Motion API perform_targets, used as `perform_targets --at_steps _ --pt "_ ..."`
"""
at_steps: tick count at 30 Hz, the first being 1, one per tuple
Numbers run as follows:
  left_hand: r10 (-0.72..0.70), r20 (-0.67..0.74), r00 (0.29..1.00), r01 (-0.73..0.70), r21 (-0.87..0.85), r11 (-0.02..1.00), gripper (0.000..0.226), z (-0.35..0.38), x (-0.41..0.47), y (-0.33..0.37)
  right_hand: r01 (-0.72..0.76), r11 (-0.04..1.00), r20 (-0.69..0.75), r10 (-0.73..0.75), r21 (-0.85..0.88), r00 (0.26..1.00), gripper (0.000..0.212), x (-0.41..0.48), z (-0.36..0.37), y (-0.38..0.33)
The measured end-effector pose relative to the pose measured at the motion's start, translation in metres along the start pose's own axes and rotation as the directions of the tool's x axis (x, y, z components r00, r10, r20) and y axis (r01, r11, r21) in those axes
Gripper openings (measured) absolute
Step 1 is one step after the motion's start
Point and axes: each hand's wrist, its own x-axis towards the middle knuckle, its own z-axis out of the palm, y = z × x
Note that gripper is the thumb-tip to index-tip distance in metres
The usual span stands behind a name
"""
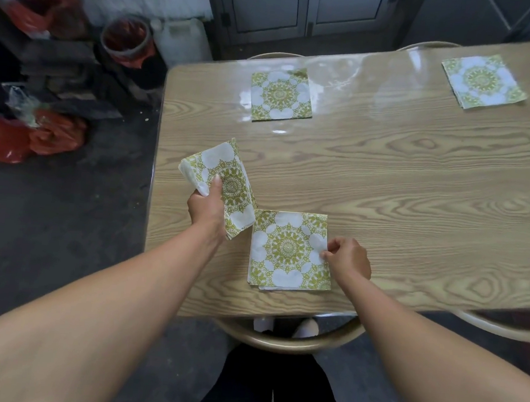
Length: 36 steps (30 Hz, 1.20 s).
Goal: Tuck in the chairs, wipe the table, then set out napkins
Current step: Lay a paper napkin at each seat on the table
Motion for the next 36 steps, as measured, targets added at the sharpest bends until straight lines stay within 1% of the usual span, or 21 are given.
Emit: perform_targets --at_steps 2,5,8,10,12,14,15,16,17,18,19,20,21,22,23,24,26,27,30,32,36 --pt "-0.004 0.023 1.0 0.004 -0.005 1.0 0.02 0.002 -0.002 0.001 0.005 1.0 0.001 -0.005 -0.016 1.0 0.003 0.0 0.001 -0.001" --pt "0.001 0.058 0.998 -0.001 -0.015 1.0 0.013 0.005 -0.006 0.002 0.004 1.0 -0.009 -0.004 -0.013 1.0 0.003 0.0 0.001 -0.002" --pt "0.017 0.082 0.997 -0.016 -0.011 1.0 0.013 0.01 -0.008 0.007 -0.003 1.0 -0.023 0.003 -0.02 1.0 0.004 0.0 0.001 -0.002" --pt "0.021 0.105 0.994 -0.019 -0.015 1.0 0.017 0.013 -0.01 0.012 0.0 1.0 -0.047 -0.001 -0.016 0.999 0.014 -0.002 0.0 -0.002" --pt "0.012 0.136 0.991 -0.011 -0.011 1.0 0.025 0.016 -0.012 0.016 0.039 0.999 -0.111 -0.042 -0.031 0.993 0.028 -0.003 -0.001 -0.003" --pt "-0.023 0.22 0.975 0.028 -0.018 0.999 0.022 0.018 -0.015 0.018 0.102 0.995 -0.185 -0.1 0.002 0.978 0.032 -0.005 -0.004 -0.009" --pt "-0.053 0.293 0.955 0.064 -0.029 0.998 0.017 0.018 -0.018 0.019 0.13 0.989 -0.202 -0.113 0.068 0.973 0.031 -0.007 -0.008 -0.013" --pt "-0.088 0.364 0.927 0.11 -0.041 0.993 0.014 0.018 -0.02 0.019 0.136 0.976 -0.186 -0.104 0.17 0.977 0.032 -0.008 -0.01 -0.018" --pt "-0.127 0.433 0.892 0.16 -0.039 0.986 0.016 0.018 -0.021 0.019 0.109 0.944 -0.143 -0.067 0.312 0.987 0.037 -0.009 -0.014 -0.023" --pt "-0.168 0.491 0.855 0.201 -0.015 0.979 0.019 0.017 -0.023 0.018 0.036 0.877 -0.053 -0.012 0.478 0.999 0.044 -0.011 -0.019 -0.029" --pt "-0.209 0.534 0.819 0.227 0.032 0.973 0.02 0.017 -0.026 0.017 -0.082 0.768 0.083 0.038 0.635 0.996 0.051 -0.013 -0.023 -0.034" --pt "-0.246 0.563 0.789 0.233 0.097 0.968 0.019 0.016 -0.029 0.016 -0.206 0.639 0.224 0.054 0.741 0.973 0.058 -0.016 -0.027 -0.037" --pt "-0.277 0.579 0.767 0.222 0.166 0.961 0.016 0.016 -0.032 0.014 -0.29 0.542 0.32 0.04 0.789 0.947 0.063 -0.018 -0.029 -0.038" --pt "-0.303 0.586 0.752 0.203 0.232 0.951 0.016 0.016 -0.035 0.012 -0.318 0.505 0.36 0.014 0.803 0.933 0.065 -0.019 -0.031 -0.037" --pt "-0.324 0.582 0.746 0.183 0.289 0.94 0.018 0.016 -0.037 0.011 -0.303 0.511 0.356 -0.007 0.805 0.934 0.061 -0.021 -0.032 -0.035" --pt "-0.343 0.567 0.749 0.166 0.341 0.925 0.022 0.017 -0.039 0.008 -0.261 0.538 0.322 -0.022 0.802 0.946 0.048 -0.023 -0.032 -0.033" --pt "-0.366 0.533 0.763 0.129 0.43 0.894 0.032 0.017 -0.039 0.003 -0.149 0.616 0.221 -0.042 0.774 0.974 0.023 -0.027 -0.031 -0.027" --pt "-0.371 0.524 0.766 0.112 0.46 0.881 0.034 0.016 -0.04 0.001 -0.105 0.637 0.175 -0.048 0.763 0.983 0.018 -0.028 -0.03 -0.024" --pt "-0.374 0.494 0.785 0.093 0.503 0.859 0.037 0.017 -0.041 -0.006 -0.048 0.642 0.071 -0.01 0.765 0.997 0.016 -0.031 -0.033 -0.013" --pt "-0.361 0.463 0.81 0.096 0.502 0.86 0.035 0.02 -0.043 -0.011 -0.041 0.641 0.038 0.019 0.766 0.999 0.006 -0.032 -0.037 -0.005" --pt "-0.343 0.454 0.822 0.059 0.531 0.845 0.034 0.03 -0.053 -0.022 -0.024 0.657 -0.013 0.051 0.754 0.999 0.013 -0.034 -0.045 0.015"
